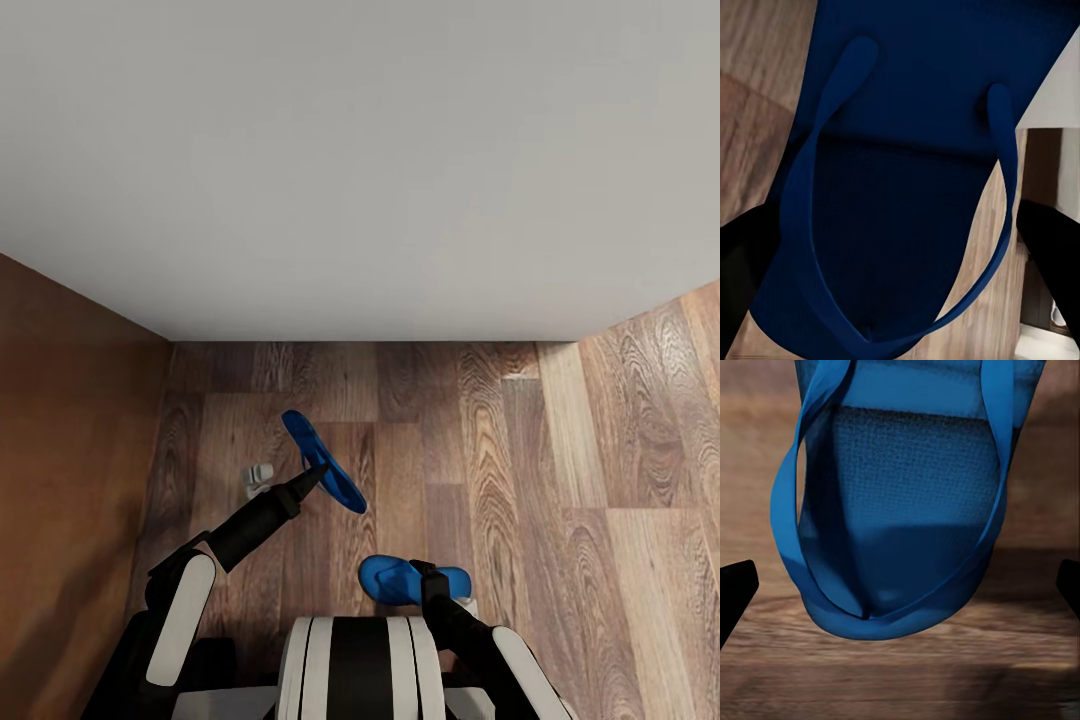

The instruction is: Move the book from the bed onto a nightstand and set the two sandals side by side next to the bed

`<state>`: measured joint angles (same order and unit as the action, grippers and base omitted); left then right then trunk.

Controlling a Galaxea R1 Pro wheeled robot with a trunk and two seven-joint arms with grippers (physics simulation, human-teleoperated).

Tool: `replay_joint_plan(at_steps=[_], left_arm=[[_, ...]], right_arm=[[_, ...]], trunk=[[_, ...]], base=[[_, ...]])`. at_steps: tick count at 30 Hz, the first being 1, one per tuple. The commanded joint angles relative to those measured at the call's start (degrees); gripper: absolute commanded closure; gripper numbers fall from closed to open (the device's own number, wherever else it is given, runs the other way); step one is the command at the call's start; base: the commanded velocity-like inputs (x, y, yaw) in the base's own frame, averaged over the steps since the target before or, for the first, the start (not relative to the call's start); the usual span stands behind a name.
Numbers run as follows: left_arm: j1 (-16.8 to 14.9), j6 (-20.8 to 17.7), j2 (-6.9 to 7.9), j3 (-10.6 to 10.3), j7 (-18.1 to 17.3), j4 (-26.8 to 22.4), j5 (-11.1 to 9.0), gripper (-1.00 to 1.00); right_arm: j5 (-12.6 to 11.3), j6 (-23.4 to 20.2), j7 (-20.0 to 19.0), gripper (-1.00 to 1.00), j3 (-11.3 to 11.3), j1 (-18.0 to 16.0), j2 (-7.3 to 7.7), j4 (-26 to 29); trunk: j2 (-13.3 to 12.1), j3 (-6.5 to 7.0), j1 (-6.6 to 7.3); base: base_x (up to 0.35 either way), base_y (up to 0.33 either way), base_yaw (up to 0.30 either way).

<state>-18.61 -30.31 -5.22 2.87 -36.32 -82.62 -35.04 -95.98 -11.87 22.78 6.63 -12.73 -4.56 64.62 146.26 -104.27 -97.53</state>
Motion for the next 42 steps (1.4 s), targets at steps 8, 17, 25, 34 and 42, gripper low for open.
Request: replay_joint_plan(at_steps=[8, 17, 25, 34, 42], left_arm=[[-0.02, -0.45, -0.05, 0.12, -0.16, 0.0, -0.29, 1.0], [-0.02, -0.42, -0.05, 0.12, -0.16, 0.0, -0.29, 1.0], [-0.02, -0.4, -0.05, 0.12, -0.16, 0.0, -0.29, 1.0], [-0.02, -0.4, -0.05, 0.12, -0.16, 0.0, -0.29, 1.0], [-0.02, -0.45, -0.05, 0.12, -0.17, 0.0, -0.29, 1.0]], right_arm=[[-0.26, -0.08, 0.33, -1.0, -0.04, -0.01, -0.01, 0.07], [-0.26, -0.08, 0.33, -1.0, -0.04, -0.01, -0.01, 0.07], [-0.26, -0.08, 0.33, -1.0, -0.04, -0.01, -0.01, 0.07], [-0.26, -0.08, 0.33, -1.0, -0.04, -0.01, -0.01, 0.07], [-0.26, -0.08, 0.33, -1.0, -0.04, -0.01, -0.01, 0.07]], trunk=[[0.01, -0.02, 0.01], [0.04, -0.47, -0.04], [0.05, -0.69, -0.07], [0.05, -0.69, -0.07], [0.05, -0.69, -0.07]], base=[[0.0, 0.0, 0.0], [0.0, 0.0, 0.0], [0.0, 0.0, 0.0], [0.0, 0.0, 0.0], [0.0, 0.0, 0.0]])
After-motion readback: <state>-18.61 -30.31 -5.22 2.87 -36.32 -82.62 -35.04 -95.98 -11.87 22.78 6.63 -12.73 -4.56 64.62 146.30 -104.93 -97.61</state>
